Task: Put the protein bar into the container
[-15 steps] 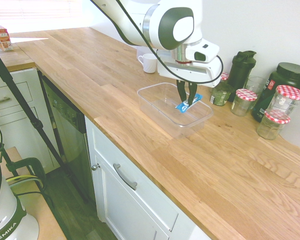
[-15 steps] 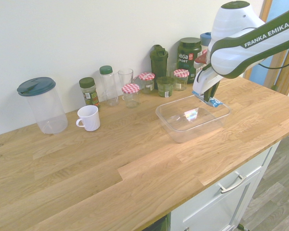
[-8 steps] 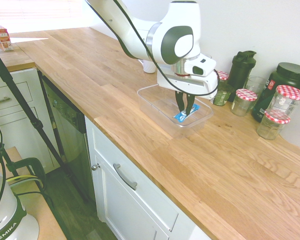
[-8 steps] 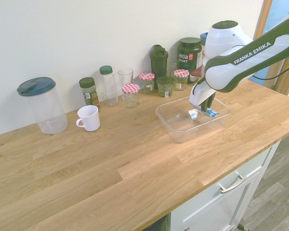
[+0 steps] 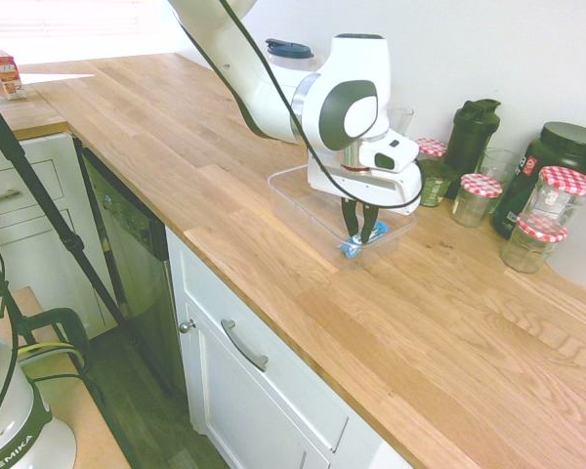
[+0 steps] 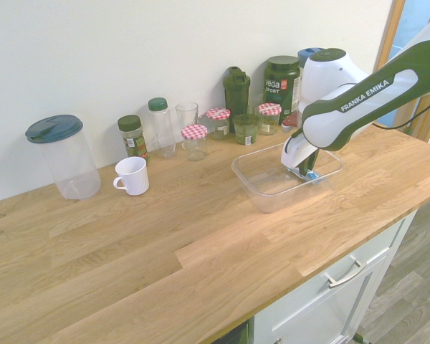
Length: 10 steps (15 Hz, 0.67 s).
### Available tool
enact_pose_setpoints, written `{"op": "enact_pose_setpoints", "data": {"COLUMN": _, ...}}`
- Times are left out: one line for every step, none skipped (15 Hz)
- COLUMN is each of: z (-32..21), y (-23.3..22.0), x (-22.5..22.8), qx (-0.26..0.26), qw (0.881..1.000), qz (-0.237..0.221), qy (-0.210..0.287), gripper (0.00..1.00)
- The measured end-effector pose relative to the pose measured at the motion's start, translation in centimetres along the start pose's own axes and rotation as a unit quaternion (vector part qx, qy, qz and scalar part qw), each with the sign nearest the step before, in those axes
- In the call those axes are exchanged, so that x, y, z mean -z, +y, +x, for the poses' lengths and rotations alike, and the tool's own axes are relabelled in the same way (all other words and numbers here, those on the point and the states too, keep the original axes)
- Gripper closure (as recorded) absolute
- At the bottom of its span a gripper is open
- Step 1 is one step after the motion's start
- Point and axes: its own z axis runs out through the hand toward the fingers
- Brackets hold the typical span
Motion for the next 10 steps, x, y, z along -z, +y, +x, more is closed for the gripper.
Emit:
{"op": "enact_pose_setpoints", "data": {"z": 0.0, "y": 0.0, "x": 0.0, "qx": -0.001, "qw": 1.000, "qz": -0.001, "qy": -0.001, "gripper": 0.00}}
{"op": "enact_pose_setpoints", "data": {"z": 0.0, "y": -0.2, "x": 0.0, "qx": 0.000, "qw": 1.000, "qz": -0.003, "qy": -0.003, "gripper": 0.00}}
{"op": "enact_pose_setpoints", "data": {"z": -0.1, "y": -0.4, "x": 0.0, "qx": 0.002, "qw": 1.000, "qz": -0.005, "qy": -0.005, "gripper": 0.00}}
{"op": "enact_pose_setpoints", "data": {"z": -0.2, "y": -0.7, "x": 0.0, "qx": 0.004, "qw": 1.000, "qz": -0.007, "qy": -0.007, "gripper": 0.00}}
{"op": "enact_pose_setpoints", "data": {"z": -0.1, "y": -0.9, "x": 0.0, "qx": 0.005, "qw": 1.000, "qz": -0.008, "qy": -0.008, "gripper": 0.00}}
{"op": "enact_pose_setpoints", "data": {"z": 0.0, "y": -1.1, "x": 0.0, "qx": 0.005, "qw": 1.000, "qz": -0.009, "qy": -0.010, "gripper": 0.00}}
{"op": "enact_pose_setpoints", "data": {"z": 0.1, "y": -1.2, "x": 0.0, "qx": 0.004, "qw": 1.000, "qz": -0.009, "qy": -0.011, "gripper": 0.00}}
{"op": "enact_pose_setpoints", "data": {"z": 0.1, "y": -1.2, "x": 0.0, "qx": 0.003, "qw": 1.000, "qz": -0.009, "qy": -0.012, "gripper": 0.00}}
{"op": "enact_pose_setpoints", "data": {"z": 0.2, "y": -1.2, "x": 0.0, "qx": 0.001, "qw": 1.000, "qz": -0.008, "qy": -0.012, "gripper": 0.00}}
{"op": "enact_pose_setpoints", "data": {"z": 0.2, "y": -1.1, "x": 0.0, "qx": 0.000, "qw": 1.000, "qz": -0.008, "qy": -0.012, "gripper": 0.00}}
